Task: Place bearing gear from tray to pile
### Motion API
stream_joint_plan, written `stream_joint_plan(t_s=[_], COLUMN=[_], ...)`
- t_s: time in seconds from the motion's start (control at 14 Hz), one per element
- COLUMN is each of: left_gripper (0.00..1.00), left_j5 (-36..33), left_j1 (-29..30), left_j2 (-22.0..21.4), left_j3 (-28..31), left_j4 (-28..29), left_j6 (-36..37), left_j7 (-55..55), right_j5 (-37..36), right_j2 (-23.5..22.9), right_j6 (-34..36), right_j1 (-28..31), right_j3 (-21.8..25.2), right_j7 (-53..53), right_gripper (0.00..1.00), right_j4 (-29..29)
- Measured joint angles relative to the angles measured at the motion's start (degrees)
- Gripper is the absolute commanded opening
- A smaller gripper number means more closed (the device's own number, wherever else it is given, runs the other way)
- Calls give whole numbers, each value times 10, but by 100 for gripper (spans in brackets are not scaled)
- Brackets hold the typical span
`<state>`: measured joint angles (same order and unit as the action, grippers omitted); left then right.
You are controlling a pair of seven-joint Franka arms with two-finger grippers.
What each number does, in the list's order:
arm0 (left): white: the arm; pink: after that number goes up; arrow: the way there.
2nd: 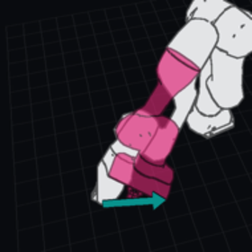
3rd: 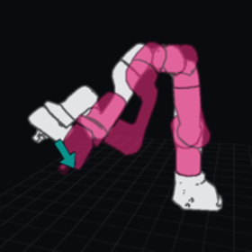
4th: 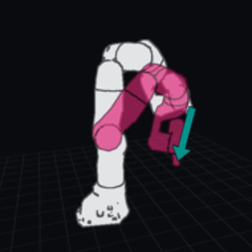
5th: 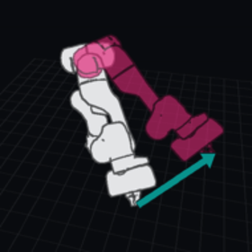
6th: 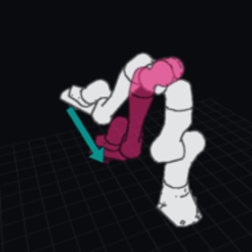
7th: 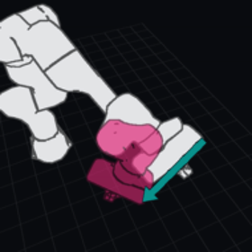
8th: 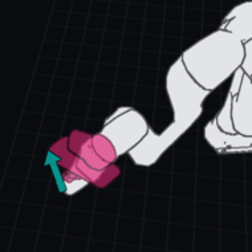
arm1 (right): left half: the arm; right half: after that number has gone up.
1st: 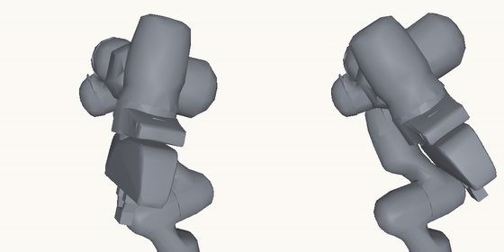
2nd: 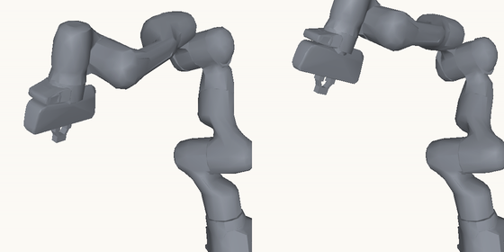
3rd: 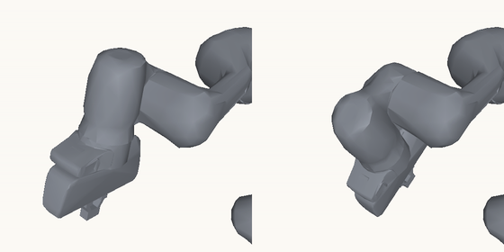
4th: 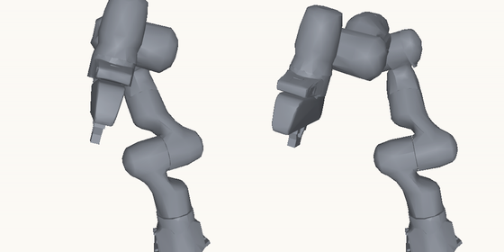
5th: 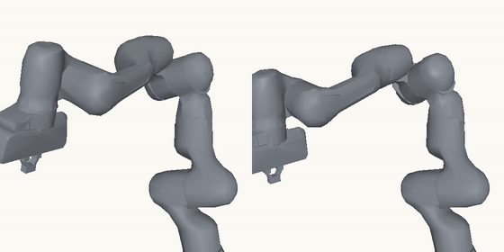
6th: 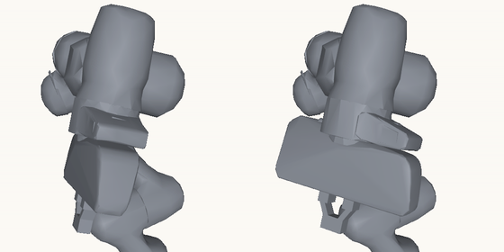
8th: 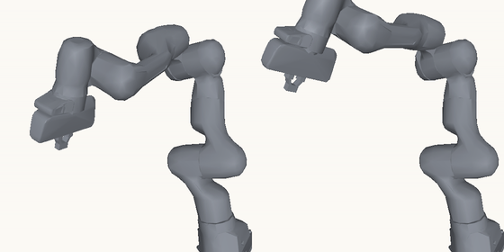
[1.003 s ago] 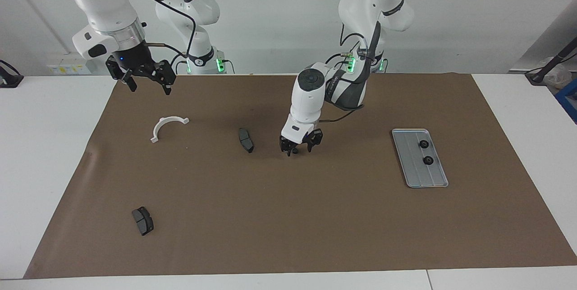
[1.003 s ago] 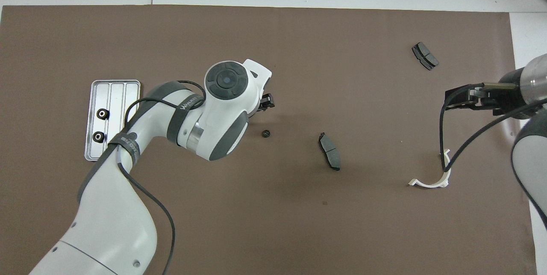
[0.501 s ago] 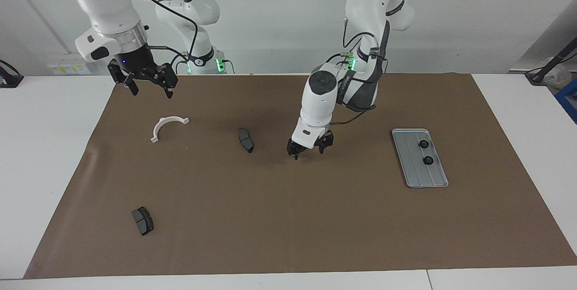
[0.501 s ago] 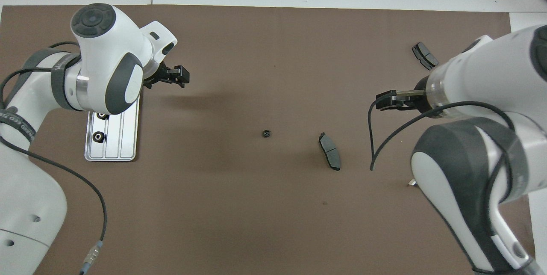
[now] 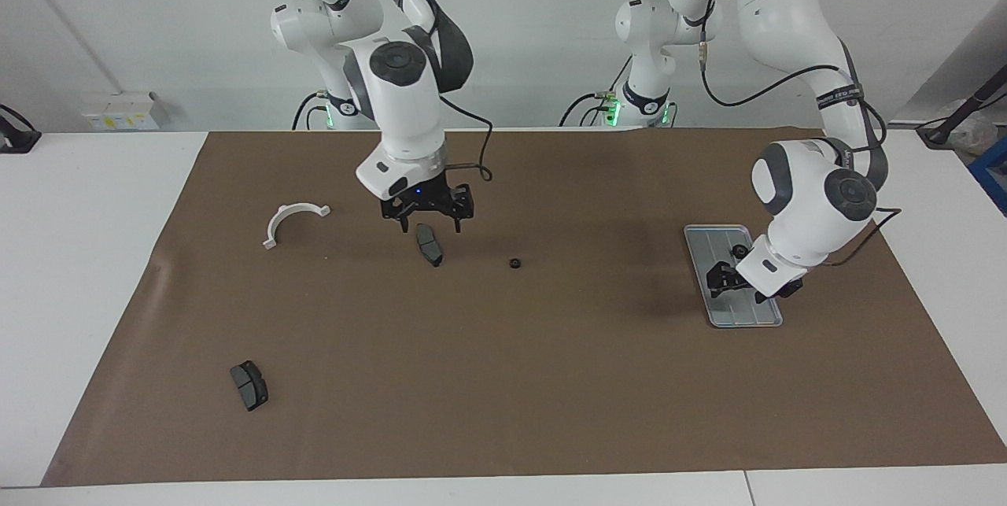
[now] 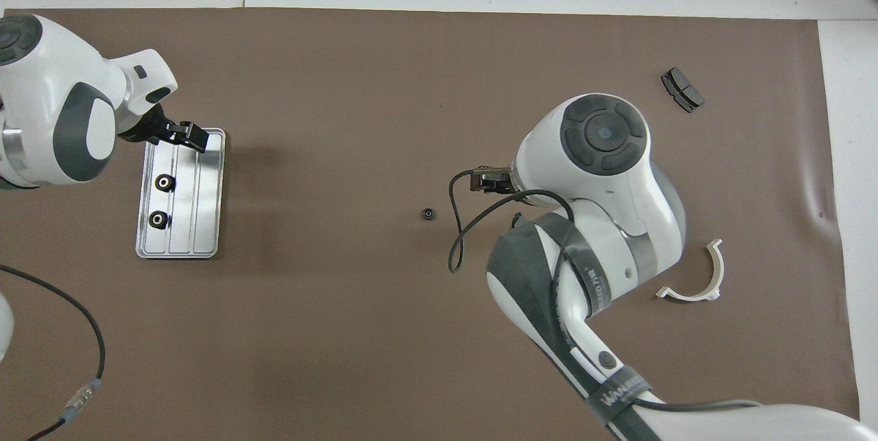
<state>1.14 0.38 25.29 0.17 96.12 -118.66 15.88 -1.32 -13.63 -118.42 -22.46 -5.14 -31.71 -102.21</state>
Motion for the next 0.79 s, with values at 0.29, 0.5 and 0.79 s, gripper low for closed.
stream_joint_plan(t_s=[0.29,0.5,0.79], left_gripper=[81,74,65], left_j5=[0,0,0], left_j1=[31,37,37], left_j2=[-19,-35,-42], left_j3=[-1,-1,-4], left_j4=[71,113,123], left_j6=[-55,-82,-86], left_j7=[44,44,21], right_j5=[0,-5,-21], right_j2=[-50,-77,-121], right_j6=[-56,-85,-118], right_j1=[-55,-77,-89], right_j3=[0,0,1], right_j7=[-53,-56,-62], right_gripper=[100,100,91], right_j4=[1,2,15])
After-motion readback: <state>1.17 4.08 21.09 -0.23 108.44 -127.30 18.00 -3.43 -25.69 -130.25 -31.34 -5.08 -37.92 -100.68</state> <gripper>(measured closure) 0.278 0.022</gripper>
